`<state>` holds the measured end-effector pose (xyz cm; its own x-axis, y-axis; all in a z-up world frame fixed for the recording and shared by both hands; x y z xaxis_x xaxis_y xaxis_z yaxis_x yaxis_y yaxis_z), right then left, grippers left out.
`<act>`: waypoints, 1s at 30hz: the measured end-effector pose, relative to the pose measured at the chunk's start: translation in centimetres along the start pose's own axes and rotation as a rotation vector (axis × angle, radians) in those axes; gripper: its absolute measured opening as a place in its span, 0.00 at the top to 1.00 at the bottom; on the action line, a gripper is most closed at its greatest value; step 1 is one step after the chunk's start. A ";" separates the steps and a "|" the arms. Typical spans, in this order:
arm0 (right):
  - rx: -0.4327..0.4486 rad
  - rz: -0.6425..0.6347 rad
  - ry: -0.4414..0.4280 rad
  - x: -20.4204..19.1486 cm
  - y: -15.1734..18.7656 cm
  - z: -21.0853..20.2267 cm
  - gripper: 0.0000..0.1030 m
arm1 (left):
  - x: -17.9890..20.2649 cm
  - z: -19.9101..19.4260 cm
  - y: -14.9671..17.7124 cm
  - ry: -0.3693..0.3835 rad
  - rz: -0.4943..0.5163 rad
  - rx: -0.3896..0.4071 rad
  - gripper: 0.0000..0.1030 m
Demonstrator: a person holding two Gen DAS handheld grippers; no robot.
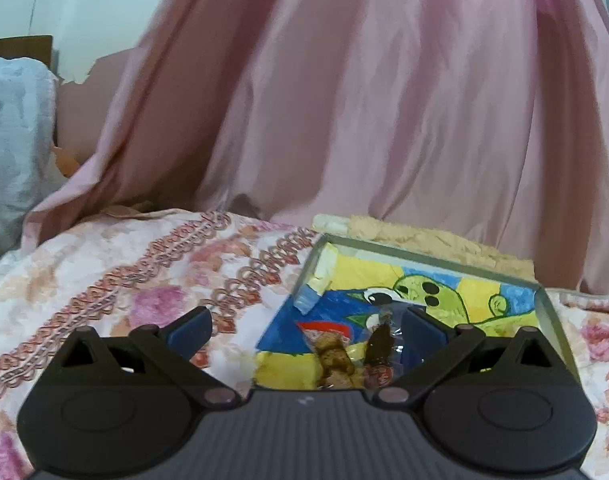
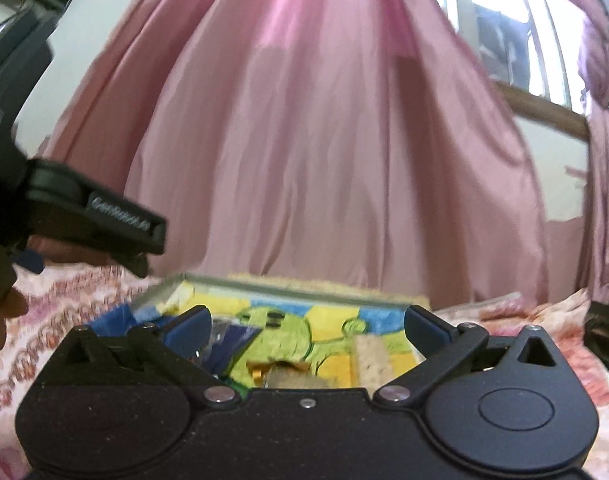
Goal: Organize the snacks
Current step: 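Lower both packs into the tray and open both grippers, then lift both grippers away and move back over the remaining snacks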
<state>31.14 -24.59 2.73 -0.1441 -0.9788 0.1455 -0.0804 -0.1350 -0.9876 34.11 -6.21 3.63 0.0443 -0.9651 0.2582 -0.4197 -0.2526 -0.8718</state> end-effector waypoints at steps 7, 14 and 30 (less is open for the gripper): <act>0.051 0.010 0.009 1.1 -2.7 -5.0 0.01 | -1.2 -5.4 -0.5 -0.002 0.001 0.033 0.00; 0.078 0.032 0.009 2.0 -4.3 -9.7 0.01 | -1.8 -10.4 0.1 0.009 0.025 0.050 0.00; 0.024 -0.009 -0.010 2.5 -2.4 -17.5 0.01 | -4.8 -16.2 4.6 -0.006 0.067 0.010 0.00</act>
<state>13.76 -23.99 6.45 -0.1340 -0.9790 0.1540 -0.0584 -0.1473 -0.9874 17.26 -1.61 5.09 0.0220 -0.9803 0.1965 -0.4124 -0.1879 -0.8914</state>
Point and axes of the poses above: each gripper's, at about its wrist camera, not at the fingertips, and z roughly the way its jaws point, x to its right, y to its underside, the point moved 7 cm from there along z, roughly the way its jaws point, and after that the axes turned 12 degrees about y, right-handed, at the moved point
